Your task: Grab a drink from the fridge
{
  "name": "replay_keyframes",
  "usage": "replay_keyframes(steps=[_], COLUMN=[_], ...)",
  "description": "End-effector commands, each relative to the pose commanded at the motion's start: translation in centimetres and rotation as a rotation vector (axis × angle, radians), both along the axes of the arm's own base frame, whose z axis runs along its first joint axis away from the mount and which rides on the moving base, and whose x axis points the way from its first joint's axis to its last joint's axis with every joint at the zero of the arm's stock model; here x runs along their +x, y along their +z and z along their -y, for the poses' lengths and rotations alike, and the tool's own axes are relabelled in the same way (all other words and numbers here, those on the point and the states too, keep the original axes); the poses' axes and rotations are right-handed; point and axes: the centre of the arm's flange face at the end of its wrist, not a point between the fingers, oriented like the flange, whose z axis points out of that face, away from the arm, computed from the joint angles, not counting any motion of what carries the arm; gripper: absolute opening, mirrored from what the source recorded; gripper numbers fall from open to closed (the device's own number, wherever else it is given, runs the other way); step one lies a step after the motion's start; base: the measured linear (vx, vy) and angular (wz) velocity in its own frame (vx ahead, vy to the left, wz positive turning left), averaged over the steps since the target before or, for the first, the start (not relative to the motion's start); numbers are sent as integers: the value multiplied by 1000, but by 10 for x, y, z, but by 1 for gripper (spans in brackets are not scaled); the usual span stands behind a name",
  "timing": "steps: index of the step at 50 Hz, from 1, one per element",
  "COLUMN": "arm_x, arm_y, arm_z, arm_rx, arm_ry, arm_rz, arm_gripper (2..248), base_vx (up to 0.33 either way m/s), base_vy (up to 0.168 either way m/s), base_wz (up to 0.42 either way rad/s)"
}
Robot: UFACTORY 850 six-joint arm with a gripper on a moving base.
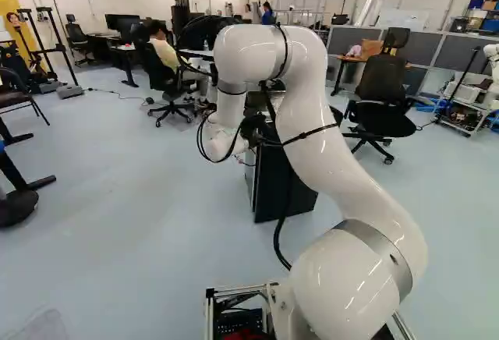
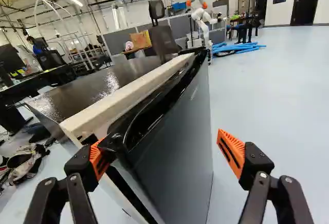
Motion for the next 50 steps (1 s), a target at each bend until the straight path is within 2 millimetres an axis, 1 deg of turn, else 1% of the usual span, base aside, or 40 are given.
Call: replay_keyframes(steps=[50], arm_x=[-51], arm_y=[0], arm_z=[6], arm_rx=[-13], arm_ry=[-50], arm_rz=[-68], arm_gripper=[247], base_vx=[0], base_vy=[0], base_wz=[0])
